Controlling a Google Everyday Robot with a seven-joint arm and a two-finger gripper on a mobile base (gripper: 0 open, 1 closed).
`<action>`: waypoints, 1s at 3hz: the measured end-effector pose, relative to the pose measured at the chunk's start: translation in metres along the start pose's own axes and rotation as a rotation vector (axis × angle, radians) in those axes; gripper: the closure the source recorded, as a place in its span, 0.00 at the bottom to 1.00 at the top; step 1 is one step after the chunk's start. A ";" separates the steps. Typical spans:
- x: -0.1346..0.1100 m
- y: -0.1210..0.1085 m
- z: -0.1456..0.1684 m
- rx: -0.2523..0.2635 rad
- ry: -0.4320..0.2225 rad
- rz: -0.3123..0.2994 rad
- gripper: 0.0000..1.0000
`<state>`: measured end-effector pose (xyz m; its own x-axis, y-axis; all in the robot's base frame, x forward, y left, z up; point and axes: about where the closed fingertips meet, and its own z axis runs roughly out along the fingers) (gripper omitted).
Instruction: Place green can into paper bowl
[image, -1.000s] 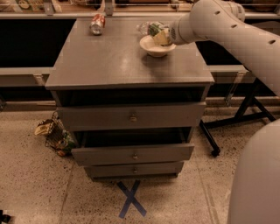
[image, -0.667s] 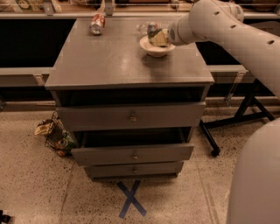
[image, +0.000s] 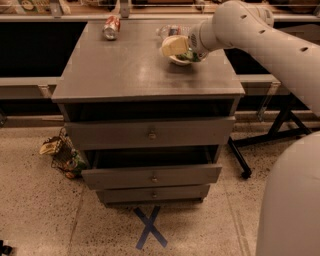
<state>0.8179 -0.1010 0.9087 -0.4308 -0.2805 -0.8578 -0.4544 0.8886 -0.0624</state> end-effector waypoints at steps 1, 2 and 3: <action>-0.006 -0.004 -0.014 0.026 -0.018 0.002 0.00; -0.009 -0.014 -0.039 0.080 -0.036 0.012 0.00; -0.005 -0.030 -0.073 0.160 -0.038 0.026 0.00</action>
Offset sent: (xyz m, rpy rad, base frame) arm -0.0461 -0.0538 0.0483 -0.0199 -0.0806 -0.1556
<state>0.7769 -0.1528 0.9521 -0.4098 -0.2454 -0.8786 -0.3121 0.9427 -0.1177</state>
